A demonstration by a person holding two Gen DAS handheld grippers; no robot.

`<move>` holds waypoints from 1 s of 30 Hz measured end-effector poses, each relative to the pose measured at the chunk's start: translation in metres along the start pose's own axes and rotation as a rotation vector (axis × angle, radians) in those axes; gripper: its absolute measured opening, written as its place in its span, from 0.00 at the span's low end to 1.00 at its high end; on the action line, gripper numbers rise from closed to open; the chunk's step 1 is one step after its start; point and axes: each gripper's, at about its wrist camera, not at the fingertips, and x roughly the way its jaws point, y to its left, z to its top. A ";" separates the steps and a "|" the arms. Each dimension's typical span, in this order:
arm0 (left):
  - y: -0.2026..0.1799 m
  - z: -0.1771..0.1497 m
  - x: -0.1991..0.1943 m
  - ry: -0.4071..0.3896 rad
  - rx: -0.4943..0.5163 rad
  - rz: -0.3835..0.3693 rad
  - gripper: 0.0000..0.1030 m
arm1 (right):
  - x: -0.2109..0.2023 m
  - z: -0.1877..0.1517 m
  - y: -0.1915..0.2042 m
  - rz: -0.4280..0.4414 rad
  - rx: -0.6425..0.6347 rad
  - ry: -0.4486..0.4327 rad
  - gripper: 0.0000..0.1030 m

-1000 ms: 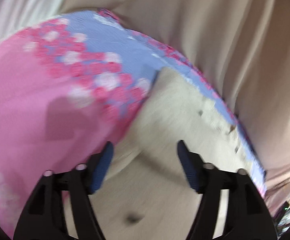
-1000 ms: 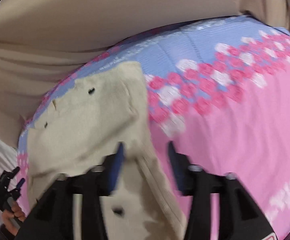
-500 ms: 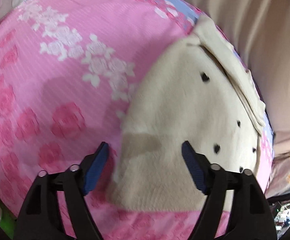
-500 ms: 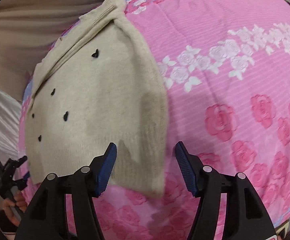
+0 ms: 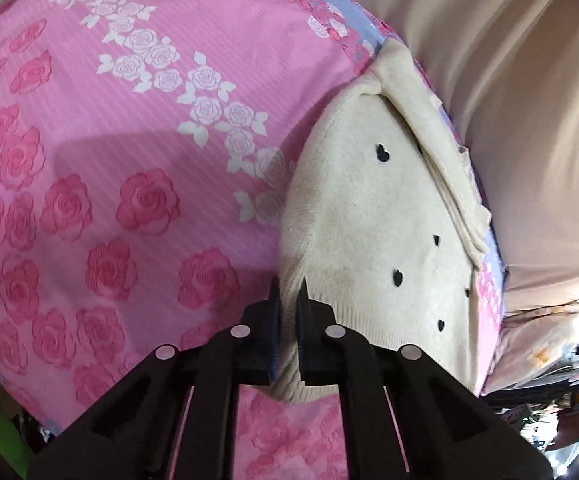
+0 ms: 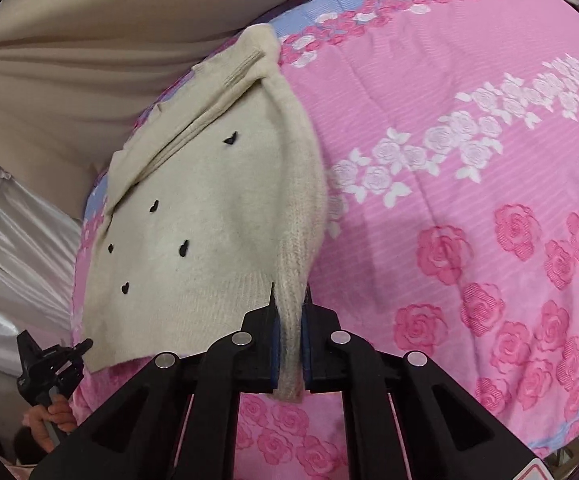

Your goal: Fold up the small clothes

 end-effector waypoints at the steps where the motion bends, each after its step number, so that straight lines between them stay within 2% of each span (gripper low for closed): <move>1: 0.000 -0.003 -0.001 0.006 0.001 -0.009 0.05 | -0.003 -0.002 -0.003 0.000 0.006 -0.001 0.06; 7: 0.000 -0.023 -0.015 0.051 0.040 -0.012 0.04 | -0.019 -0.019 -0.010 -0.002 -0.034 0.025 0.06; 11: 0.010 -0.034 -0.028 0.071 0.020 0.006 0.03 | -0.028 -0.033 -0.019 -0.009 -0.053 0.068 0.05; 12: 0.012 -0.039 -0.031 0.082 0.019 0.014 0.00 | -0.029 -0.036 -0.020 -0.017 -0.064 0.081 0.05; 16: 0.020 -0.046 -0.025 0.085 0.007 0.030 0.02 | -0.016 -0.033 -0.019 -0.020 -0.102 0.116 0.06; 17: 0.021 -0.044 -0.020 0.092 -0.010 0.018 0.05 | -0.010 -0.030 -0.017 -0.008 -0.096 0.126 0.06; 18: 0.020 -0.041 -0.013 0.101 -0.022 0.002 0.11 | -0.005 -0.026 -0.015 -0.008 -0.094 0.130 0.06; 19: 0.017 -0.040 -0.008 0.103 -0.017 0.010 0.26 | 0.002 -0.023 -0.011 -0.016 -0.104 0.137 0.08; 20: 0.015 -0.037 -0.005 0.097 -0.014 0.034 0.34 | 0.006 -0.021 -0.009 -0.018 -0.112 0.148 0.08; 21: 0.011 -0.034 -0.001 0.080 -0.009 0.047 0.47 | 0.011 -0.020 -0.008 -0.023 -0.117 0.160 0.10; 22: 0.009 -0.034 0.000 0.069 -0.004 0.052 0.54 | 0.016 -0.020 -0.006 -0.033 -0.117 0.179 0.14; 24: 0.008 -0.030 0.005 0.048 -0.014 0.065 0.60 | 0.022 -0.021 -0.008 -0.036 -0.109 0.206 0.16; 27: 0.007 -0.028 0.014 0.027 -0.046 0.050 0.66 | 0.031 -0.025 -0.013 -0.037 -0.081 0.249 0.26; 28: 0.004 -0.027 0.016 0.021 -0.031 0.045 0.63 | 0.031 -0.026 -0.014 -0.032 -0.073 0.248 0.28; 29: 0.002 -0.027 0.016 0.020 -0.016 0.050 0.56 | 0.031 -0.025 -0.013 -0.023 -0.066 0.245 0.29; 30: 0.001 -0.026 0.018 0.030 -0.005 0.013 0.24 | 0.031 -0.024 -0.013 -0.015 -0.056 0.245 0.31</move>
